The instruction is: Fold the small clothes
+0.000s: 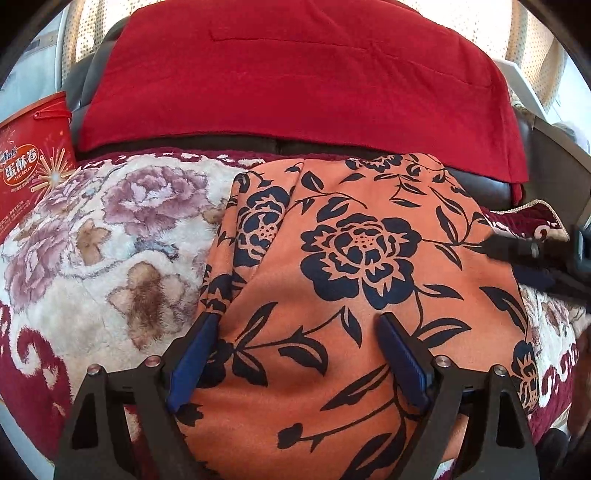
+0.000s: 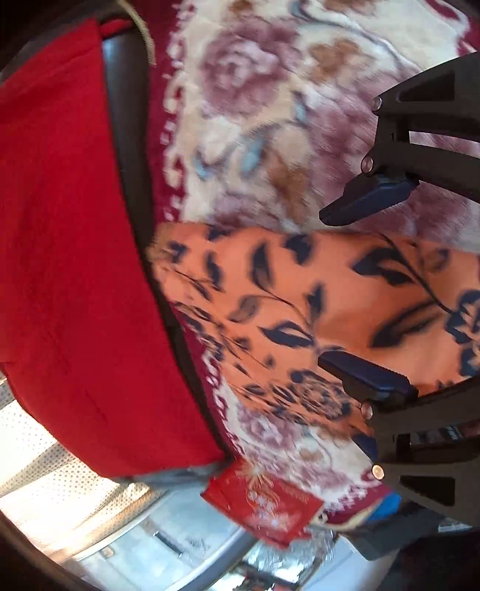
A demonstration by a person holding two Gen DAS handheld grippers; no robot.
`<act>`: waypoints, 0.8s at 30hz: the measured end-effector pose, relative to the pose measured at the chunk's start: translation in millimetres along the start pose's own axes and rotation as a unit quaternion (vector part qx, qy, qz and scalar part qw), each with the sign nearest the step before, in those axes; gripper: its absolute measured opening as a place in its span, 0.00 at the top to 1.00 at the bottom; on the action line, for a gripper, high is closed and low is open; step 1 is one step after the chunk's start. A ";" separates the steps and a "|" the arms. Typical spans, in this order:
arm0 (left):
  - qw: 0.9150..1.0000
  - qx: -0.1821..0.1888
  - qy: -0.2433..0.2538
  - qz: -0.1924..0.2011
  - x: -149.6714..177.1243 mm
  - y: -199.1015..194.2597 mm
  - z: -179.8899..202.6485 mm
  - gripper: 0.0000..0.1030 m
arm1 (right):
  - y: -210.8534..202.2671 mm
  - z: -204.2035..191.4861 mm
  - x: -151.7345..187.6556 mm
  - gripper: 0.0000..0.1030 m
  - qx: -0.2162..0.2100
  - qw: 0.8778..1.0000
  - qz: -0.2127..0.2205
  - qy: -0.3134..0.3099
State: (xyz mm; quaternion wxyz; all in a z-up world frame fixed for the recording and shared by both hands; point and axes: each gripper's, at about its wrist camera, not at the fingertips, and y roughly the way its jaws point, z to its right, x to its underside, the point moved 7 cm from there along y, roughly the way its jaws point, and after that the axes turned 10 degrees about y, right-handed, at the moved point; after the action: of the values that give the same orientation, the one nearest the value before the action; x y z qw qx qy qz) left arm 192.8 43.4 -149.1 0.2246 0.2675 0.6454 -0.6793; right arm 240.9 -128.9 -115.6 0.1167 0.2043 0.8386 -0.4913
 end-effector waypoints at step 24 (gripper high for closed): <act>0.998 0.020 -0.054 0.022 -5.2 -12.8 -16.8 0.14 | -10.0 -13.8 33.6 0.53 0.106 0.988 0.012 -0.110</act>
State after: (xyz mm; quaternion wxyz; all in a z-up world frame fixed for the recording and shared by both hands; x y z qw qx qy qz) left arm 189.6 60.7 -136.4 0.2686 0.2490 0.6126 -0.7004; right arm 206.5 -113.6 -114.5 0.1913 0.1702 0.7612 -0.5958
